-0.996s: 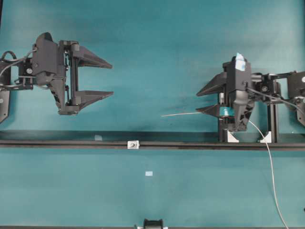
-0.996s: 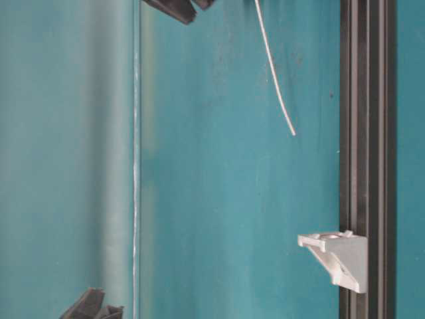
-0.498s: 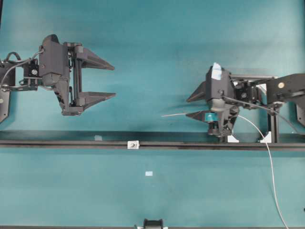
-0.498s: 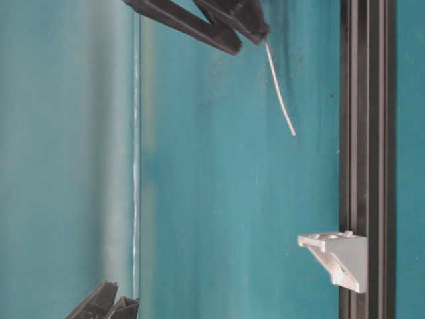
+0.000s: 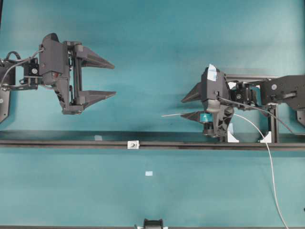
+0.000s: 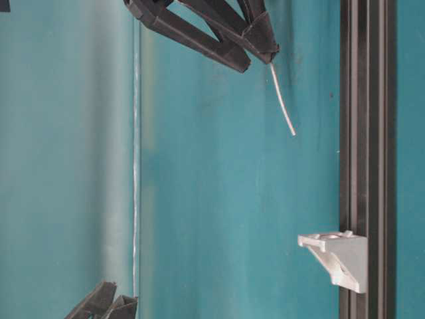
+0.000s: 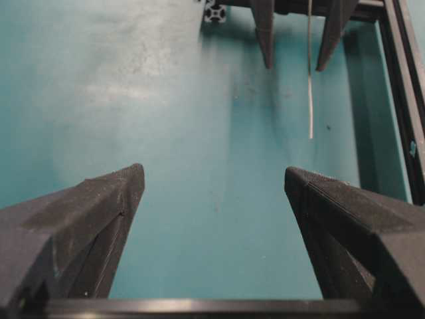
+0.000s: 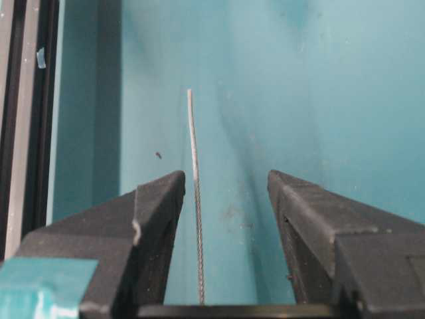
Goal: Insert the wire into the hole on the left side and pull it with the left arm.
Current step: 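Close the right gripper on the white wire and pull it from the clamp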
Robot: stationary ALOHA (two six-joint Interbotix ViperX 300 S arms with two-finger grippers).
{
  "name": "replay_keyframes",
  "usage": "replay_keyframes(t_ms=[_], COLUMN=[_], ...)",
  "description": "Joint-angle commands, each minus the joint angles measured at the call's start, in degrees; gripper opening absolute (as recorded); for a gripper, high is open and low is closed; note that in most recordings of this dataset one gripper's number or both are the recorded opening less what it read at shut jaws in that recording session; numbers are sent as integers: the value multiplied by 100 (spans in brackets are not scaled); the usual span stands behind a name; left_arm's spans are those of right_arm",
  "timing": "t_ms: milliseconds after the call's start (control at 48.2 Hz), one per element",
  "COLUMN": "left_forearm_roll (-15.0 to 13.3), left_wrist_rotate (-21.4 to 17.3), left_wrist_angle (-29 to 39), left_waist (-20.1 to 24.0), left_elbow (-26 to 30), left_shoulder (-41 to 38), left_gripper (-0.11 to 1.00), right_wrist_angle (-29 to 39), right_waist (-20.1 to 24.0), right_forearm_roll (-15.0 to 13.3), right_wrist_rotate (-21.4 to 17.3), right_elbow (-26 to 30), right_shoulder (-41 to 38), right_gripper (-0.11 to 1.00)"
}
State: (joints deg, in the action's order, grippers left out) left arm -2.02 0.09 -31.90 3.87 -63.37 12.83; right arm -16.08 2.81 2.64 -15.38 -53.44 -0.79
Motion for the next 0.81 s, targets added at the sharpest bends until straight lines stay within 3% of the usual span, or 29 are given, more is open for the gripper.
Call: replay_keyframes(t_ms=[0,540,706,789], left_forearm_roll=[-18,-9,-18,-9], left_wrist_rotate=[9,0,0,0], left_wrist_angle=[-53,-53,-53,-53], left_waist=[26,35,79,97], left_elbow=[79,62,62,62], left_shoulder=[44,44,44,44], left_gripper=[71,71,71,71], right_wrist_angle=[-53,0,0,-9], right_waist=[9,0,0,0], right_forearm_roll=[9,0,-79,-132], right_wrist_rotate=[-9,-193,-176,-167], right_elbow=[70,35,35,35], right_shoulder=[44,-18,-18,-18], right_gripper=[60,40,8,1])
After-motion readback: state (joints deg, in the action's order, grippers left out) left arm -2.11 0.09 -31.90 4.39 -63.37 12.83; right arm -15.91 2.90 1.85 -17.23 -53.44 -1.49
